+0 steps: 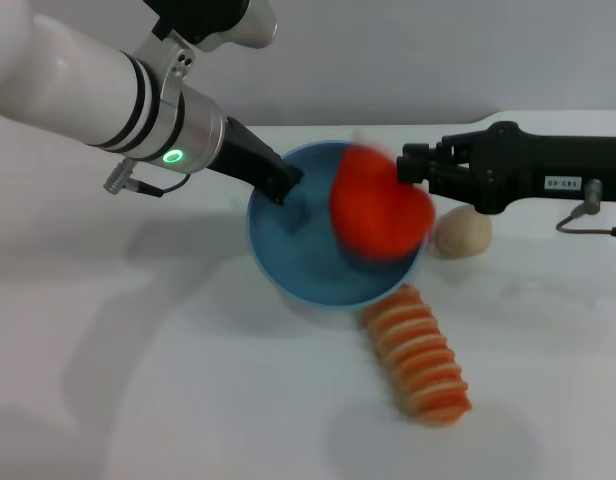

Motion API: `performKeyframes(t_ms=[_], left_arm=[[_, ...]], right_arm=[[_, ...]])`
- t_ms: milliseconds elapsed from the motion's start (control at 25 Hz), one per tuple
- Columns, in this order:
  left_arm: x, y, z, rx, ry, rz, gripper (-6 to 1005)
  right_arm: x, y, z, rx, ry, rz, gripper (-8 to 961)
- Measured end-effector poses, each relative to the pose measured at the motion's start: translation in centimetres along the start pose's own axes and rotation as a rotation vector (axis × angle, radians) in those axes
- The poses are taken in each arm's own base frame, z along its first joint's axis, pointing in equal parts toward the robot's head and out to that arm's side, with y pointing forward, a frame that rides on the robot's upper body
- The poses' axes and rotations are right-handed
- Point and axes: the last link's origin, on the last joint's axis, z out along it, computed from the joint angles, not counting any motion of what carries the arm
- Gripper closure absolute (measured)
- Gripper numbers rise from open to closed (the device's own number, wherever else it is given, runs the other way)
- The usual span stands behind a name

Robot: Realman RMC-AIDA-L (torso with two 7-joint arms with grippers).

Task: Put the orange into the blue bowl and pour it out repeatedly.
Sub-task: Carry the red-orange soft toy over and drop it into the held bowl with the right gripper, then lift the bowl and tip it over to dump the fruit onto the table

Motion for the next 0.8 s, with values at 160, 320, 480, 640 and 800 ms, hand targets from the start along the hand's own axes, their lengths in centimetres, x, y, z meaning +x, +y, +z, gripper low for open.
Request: performKeyframes(t_ms=[160,320,480,640,800], left_arm=[[-0.2,-0.1,0.0,0.002,-0.002,-0.006,999],[-0.3,-0.2,0.0,0.007,-0.002,-0.008,999],[0.3,-0.2,-0.5,0.025,0.032,0.012,999],[1.5,-0.2,-1.2,0.091,0.101,0.081,999],[2.3,-0.3,-1.4,0.203,0.144,0.195,999]], right_arm=[[0.0,-0.1,0.0,0.012,-0.005,0.002,785],[-0.1,-0.1,-0.4,0.016,-0.032,0.002,688],[1.1,-0.5,-4.3,0.135,-0.175,-0.027,572],[3.3,-0.6,-7.1,0.239,-0.206,-0.043,465],[7.1,0.1,-9.5,0.322,-0.235,-0.028,384]])
